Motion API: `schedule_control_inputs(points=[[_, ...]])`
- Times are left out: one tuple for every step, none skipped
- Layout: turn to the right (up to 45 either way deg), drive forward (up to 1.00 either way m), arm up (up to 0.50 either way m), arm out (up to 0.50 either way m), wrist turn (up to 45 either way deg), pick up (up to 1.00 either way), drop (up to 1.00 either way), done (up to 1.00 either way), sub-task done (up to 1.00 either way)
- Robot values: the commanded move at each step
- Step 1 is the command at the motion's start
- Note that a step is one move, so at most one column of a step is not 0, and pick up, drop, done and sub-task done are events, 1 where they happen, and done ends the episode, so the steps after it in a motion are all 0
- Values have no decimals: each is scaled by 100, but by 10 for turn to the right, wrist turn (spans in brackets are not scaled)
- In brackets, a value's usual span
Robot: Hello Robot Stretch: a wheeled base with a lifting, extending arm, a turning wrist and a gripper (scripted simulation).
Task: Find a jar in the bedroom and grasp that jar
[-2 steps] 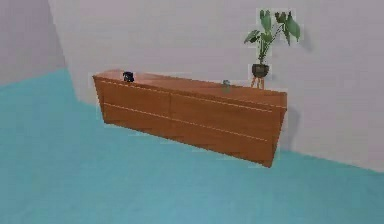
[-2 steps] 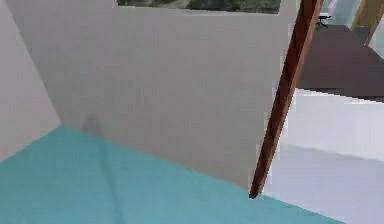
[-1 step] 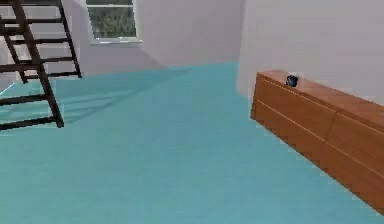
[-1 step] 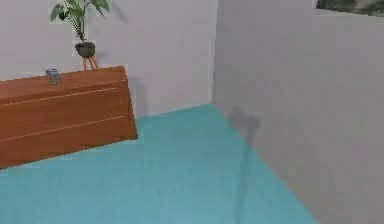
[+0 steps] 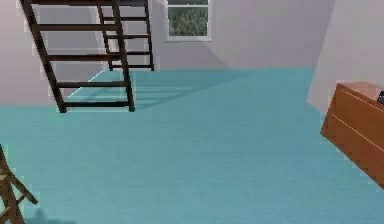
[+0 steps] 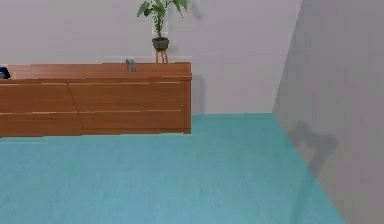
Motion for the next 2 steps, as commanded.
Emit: schedule_control_inputs(points=[[0,45,0,0,0,0,0,0,0],[-360,0,0,0,0,0,0,0,0]])
